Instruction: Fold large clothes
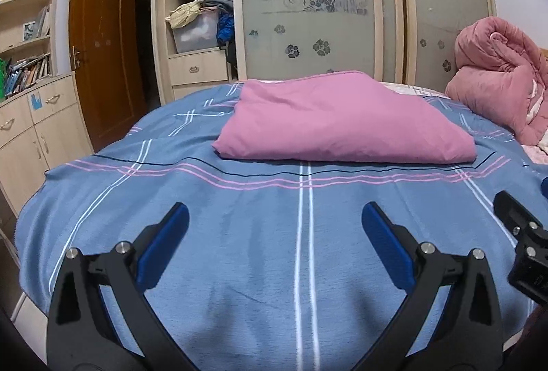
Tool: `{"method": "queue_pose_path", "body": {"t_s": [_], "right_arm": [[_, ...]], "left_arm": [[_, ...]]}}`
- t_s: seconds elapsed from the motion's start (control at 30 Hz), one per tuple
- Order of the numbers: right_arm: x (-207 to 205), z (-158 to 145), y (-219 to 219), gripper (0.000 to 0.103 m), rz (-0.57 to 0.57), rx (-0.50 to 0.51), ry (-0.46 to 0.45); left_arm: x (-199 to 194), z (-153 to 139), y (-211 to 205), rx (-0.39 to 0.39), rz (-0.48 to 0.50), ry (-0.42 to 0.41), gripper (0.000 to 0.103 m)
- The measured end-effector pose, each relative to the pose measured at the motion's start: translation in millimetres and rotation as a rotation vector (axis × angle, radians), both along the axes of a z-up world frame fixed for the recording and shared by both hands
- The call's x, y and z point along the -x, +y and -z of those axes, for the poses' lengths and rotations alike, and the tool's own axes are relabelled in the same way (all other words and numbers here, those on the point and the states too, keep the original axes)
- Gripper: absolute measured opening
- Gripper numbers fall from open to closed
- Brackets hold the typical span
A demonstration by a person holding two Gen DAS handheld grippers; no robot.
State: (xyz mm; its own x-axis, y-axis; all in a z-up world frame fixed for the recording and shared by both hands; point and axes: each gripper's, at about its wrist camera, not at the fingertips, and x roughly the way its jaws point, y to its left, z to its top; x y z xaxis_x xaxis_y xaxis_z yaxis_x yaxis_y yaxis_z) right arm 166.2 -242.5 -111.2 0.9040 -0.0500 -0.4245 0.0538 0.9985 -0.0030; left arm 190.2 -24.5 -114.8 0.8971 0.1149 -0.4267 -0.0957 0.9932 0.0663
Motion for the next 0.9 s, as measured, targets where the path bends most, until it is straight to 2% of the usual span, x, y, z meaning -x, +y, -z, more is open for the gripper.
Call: {"method": "queue_pose_path", "body": {"t_s": [0.27, 0.73, 0.9], "right_arm": [[-3.0, 2.1, -1.8, 0.102, -0.005, 0.001, 0.025], [-6.5, 6.0, -4.4, 0.102, 0.0, -0.01, 0.07], [-4.6, 4.8, -4.4, 0.102, 0.001, -0.006, 0.06]], "left_arm": [[11.9, -8.8, -18.0, -0.052, 0.057, -0.061, 0.101], [11.2, -10.6, -17.2, 0.003, 0.098, -0.035, 0.101], [12.7, -10.4, -19.3, -0.006, 0.116, -0.04, 0.101]]}}
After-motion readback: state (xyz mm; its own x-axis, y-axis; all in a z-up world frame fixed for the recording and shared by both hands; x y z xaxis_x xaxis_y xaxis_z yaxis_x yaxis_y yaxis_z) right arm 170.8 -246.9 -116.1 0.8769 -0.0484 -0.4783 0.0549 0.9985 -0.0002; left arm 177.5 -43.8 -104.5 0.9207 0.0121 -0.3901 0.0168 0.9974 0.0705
